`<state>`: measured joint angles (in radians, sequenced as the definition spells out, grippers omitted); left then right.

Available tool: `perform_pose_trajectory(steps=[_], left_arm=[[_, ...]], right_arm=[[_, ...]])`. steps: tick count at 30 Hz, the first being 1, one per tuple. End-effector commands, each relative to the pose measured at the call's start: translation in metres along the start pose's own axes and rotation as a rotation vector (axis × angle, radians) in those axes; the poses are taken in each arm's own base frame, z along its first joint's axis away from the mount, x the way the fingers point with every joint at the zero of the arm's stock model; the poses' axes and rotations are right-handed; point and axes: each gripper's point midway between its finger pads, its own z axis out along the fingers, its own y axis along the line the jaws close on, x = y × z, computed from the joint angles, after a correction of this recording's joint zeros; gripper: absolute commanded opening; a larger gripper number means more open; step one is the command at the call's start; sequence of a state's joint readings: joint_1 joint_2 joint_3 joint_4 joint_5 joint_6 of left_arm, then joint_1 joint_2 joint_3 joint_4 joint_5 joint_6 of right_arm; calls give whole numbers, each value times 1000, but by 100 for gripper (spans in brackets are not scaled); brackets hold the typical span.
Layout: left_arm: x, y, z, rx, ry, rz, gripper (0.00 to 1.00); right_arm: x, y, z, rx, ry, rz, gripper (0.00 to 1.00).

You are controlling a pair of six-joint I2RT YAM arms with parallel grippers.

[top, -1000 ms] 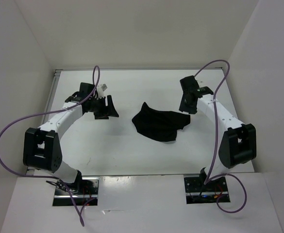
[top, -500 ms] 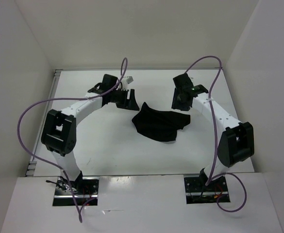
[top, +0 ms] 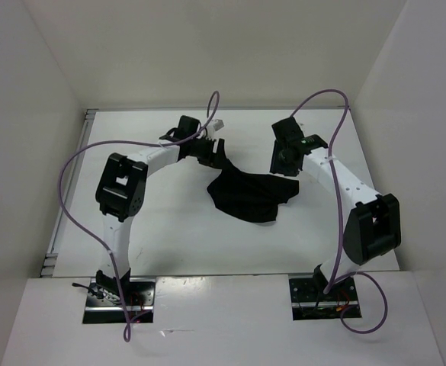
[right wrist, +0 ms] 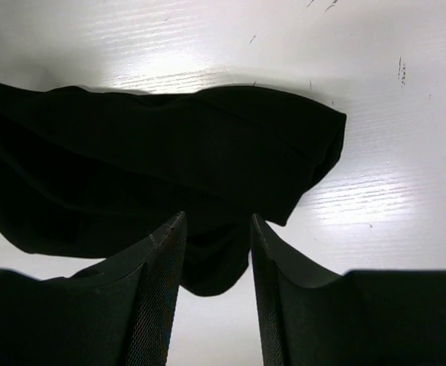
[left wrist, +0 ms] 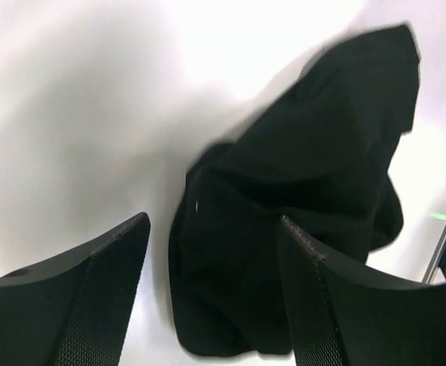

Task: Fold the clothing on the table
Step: Flatten the skirt out

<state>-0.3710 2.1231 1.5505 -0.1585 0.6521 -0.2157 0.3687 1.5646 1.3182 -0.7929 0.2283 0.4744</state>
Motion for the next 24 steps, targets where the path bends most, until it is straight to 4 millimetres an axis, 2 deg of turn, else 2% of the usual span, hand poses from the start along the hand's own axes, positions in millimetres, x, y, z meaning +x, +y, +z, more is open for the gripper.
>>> perform_pose_trajectory(steps=[1, 4, 6, 8, 9, 10, 11, 13, 14, 16, 18, 19, 20, 22, 24], left_arm=[[-35, -12, 13, 90, -84, 71, 74], [-51, -25, 11, 147, -130, 66, 74], [-37, -30, 26, 170, -92, 59, 74], [-31, -30, 36, 186, -70, 53, 74], [-18, -29, 46, 197, -33, 41, 71], [-15, -26, 49, 195, -19, 29, 66], [-14, -34, 54, 213, -7, 47, 47], [-5, -33, 56, 180, 29, 54, 27], [1, -35, 54, 157, 51, 52, 18], [4, -35, 47, 135, 60, 81, 15], [3, -37, 32, 85, 61, 98, 5], [15, -34, 28, 60, 85, 89, 0], [13, -41, 14, 38, 85, 88, 0], [21, -48, -1, 25, 102, 84, 0], [38, -60, -25, 12, 114, 63, 0]], right_arm=[[-4, -1, -16, -7, -35, 3, 45], [-1, -3, -14, -3, -27, 1, 45], [3, -4, -12, 2, -19, -1, 45], [3, -4, -12, 2, -19, -1, 45], [6, -5, -10, 6, -12, -3, 45], [6, -7, -8, 19, -8, -5, 45], [6, -7, -8, 19, -8, -5, 45], [5, -10, -7, 36, -18, -5, 45], [1, -9, -9, 32, -26, -3, 45], [0, -11, -9, 42, -32, -3, 45], [0, -12, -9, 50, -36, -3, 45], [0, -12, -9, 50, -37, -3, 45], [0, -12, -9, 50, -37, -3, 45], [3, -13, -7, 55, -29, -5, 45], [1, -12, -7, 50, -36, -3, 45]])
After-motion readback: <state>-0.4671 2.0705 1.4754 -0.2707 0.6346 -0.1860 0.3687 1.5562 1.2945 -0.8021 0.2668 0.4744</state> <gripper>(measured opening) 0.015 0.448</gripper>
